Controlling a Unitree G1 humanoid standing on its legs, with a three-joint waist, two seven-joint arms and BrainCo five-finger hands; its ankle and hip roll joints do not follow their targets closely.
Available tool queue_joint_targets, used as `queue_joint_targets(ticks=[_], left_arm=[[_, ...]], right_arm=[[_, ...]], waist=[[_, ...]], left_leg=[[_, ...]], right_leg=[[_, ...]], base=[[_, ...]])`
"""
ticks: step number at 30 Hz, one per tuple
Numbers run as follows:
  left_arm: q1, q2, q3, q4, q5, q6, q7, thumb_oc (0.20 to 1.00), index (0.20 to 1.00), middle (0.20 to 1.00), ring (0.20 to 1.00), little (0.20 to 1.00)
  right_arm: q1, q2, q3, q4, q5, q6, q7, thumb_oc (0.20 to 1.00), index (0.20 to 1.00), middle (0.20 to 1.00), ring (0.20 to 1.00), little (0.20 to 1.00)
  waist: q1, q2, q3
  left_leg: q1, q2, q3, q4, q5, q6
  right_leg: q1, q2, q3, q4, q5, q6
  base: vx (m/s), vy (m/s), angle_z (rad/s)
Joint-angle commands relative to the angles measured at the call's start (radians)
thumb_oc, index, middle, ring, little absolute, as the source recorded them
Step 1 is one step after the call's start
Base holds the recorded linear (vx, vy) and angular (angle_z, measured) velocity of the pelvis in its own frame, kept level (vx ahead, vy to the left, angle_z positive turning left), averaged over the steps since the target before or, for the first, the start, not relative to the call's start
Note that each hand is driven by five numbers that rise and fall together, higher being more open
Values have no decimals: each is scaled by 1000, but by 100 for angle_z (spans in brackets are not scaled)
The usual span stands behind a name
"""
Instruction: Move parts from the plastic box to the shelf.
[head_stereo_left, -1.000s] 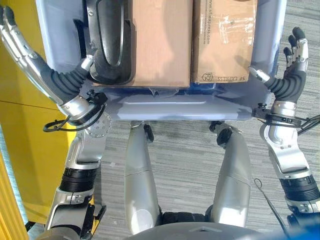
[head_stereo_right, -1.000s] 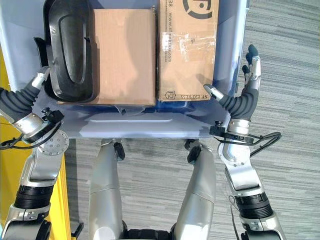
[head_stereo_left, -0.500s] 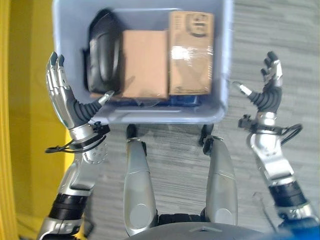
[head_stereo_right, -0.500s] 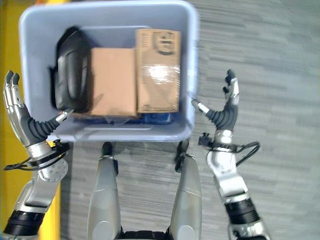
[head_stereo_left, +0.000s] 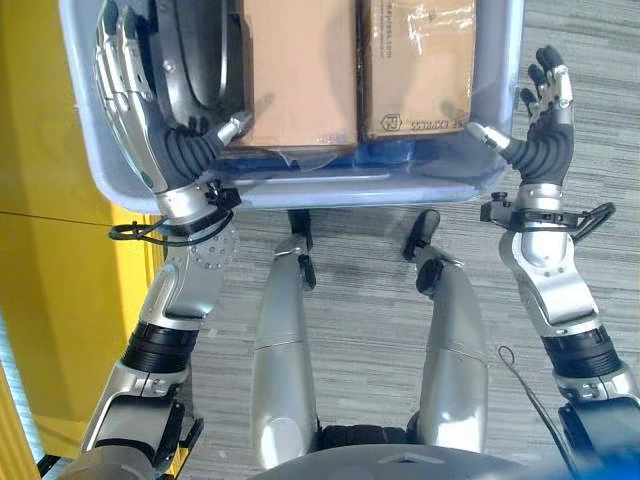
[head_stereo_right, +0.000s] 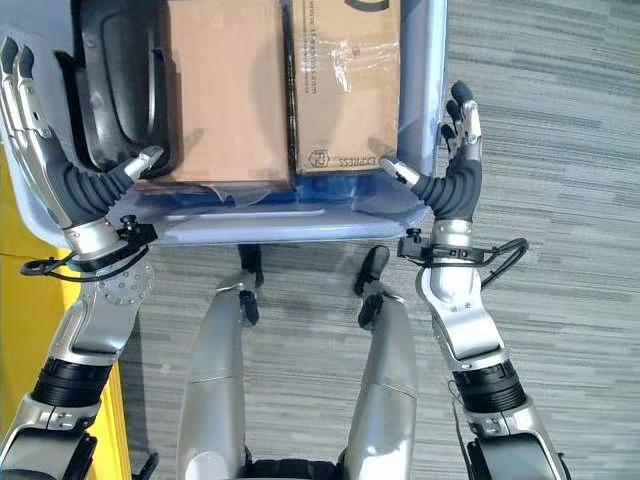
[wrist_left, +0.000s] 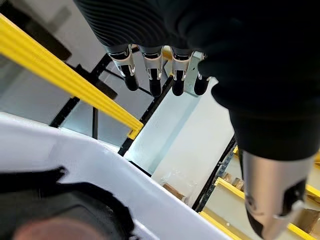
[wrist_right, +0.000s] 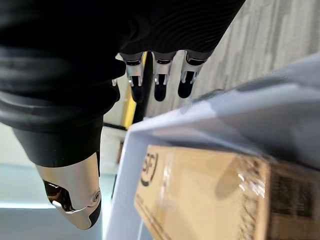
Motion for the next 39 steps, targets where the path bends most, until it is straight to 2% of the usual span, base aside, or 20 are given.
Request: queue_joint_targets(ticks=[1,4,5,7,11,12,15,16,18,22,24,28,29,33,39], left_arm=[[-9,10,32,-47,-15,-3,18,1000,1000,1000,1000,1000],[6,-10,46,-48,-61,-21,-6,1000,1000,1000,1000,1000],[15,-17,44,-46,-75,-26,-28,1000,1000,1000,1000,1000],[10,-18,48,-50,-99,-29,-50,1000,1000,1000,1000,1000],[-20,-4,59,-11,-196,-2,-49,1000,1000,1000,1000,1000],[-45,-10,66,20,-342,24,-70,1000,1000,1000,1000,1000],[-52,-17,64,47,-386,61,-70,1000,1000,1000,1000,1000],[-56,-23,68,67,-382,91,-70,1000,1000,1000,1000,1000],[-54,-27,71,92,-397,126,-32,1000,1000,1000,1000,1000],[-65,-8,98,161,-438,153,52,1000,1000,1000,1000,1000],[-90,7,113,206,-481,177,59,1000,1000,1000,1000,1000],[-107,23,111,259,-484,208,62,1000,1000,1000,1000,1000],[-121,38,112,291,-497,234,86,1000,1000,1000,1000,1000],[-148,61,126,371,-548,244,188,1000,1000,1000,1000,1000],[-190,78,111,440,-512,259,156,1000,1000,1000,1000,1000]], right_arm=[[9,-7,-58,-68,-16,-18,4,1000,1000,1000,1000,1000],[12,-8,-69,-75,-23,-16,22,1000,1000,1000,1000,1000],[21,-5,-68,-74,-27,-16,26,1000,1000,1000,1000,1000],[16,-11,-72,-79,-23,-13,29,1000,1000,1000,1000,1000],[17,-22,-80,-82,-22,5,49,1000,1000,1000,1000,1000],[13,-21,-79,-76,-18,12,55,1000,1000,1000,1000,1000],[10,-18,-76,-74,-23,12,59,1000,1000,1000,1000,1000],[8,-16,-75,-75,-27,15,62,1000,1000,1000,1000,1000],[2,-21,-74,-70,-29,20,65,1000,1000,1000,1000,1000],[-3,-35,-69,-50,-22,14,70,1000,1000,1000,1000,1000],[-13,-40,-62,-46,-20,18,74,1000,1000,1000,1000,1000],[-16,-47,-53,-39,-22,21,82,1000,1000,1000,1000,1000],[-25,-56,-50,-36,-20,29,85,1000,1000,1000,1000,1000],[-37,-68,-37,-26,-15,38,80,1000,1000,1000,1000,1000],[-51,-79,-12,-12,-4,29,80,1000,1000,1000,1000,1000]], waist=[[-4,25,-28],[-5,26,-28],[-7,26,-28],[-8,26,-28],[-18,28,-28],[-21,28,-28],[-23,27,-28],[-23,25,-28],[-23,23,-28],[-26,19,-28],[-28,19,-28],[-30,17,-28],[-31,16,-28],[-33,11,-28],[-40,1,-28]], left_leg=[[27,32,-1,-45,19,-47],[9,33,9,-61,40,-48],[27,35,4,-54,22,-56],[8,38,15,-58,38,-49],[14,42,15,-49,26,-55],[5,41,14,-42,27,-55],[0,40,13,-34,26,-55],[-4,42,13,-27,24,-56],[-10,45,13,-21,23,-55],[-16,51,11,-1,13,-57],[-28,52,15,1,20,-54],[-23,55,14,11,12,-57],[-27,58,14,14,11,-57],[-41,61,12,27,10,-56],[-57,68,12,43,6,-55]], right_leg=[[31,-16,32,-41,50,101],[15,-19,24,-60,67,98],[30,-18,32,-53,53,107],[12,-21,24,-62,69,101],[12,-19,41,-53,61,109],[2,-18,46,-46,60,108],[-3,-16,48,-41,59,108],[-5,-16,45,-37,58,107],[-10,-15,44,-30,55,104],[-15,-12,50,-11,42,100],[-28,-12,49,-6,44,95],[-25,-12,50,8,33,95],[-28,-12,50,13,31,93],[-42,-8,53,27,25,87],[-56,-4,52,38,21,81]], base=[[8,20,-9],[-9,11,-4],[0,0,0],[0,0,0],[11,43,4],[2,49,1],[1,15,0],[0,0,0],[18,40,0],[17,41,0],[15,61,0],[14,41,-1],[15,59,-2],[5,24,-1],[0,0,0]])
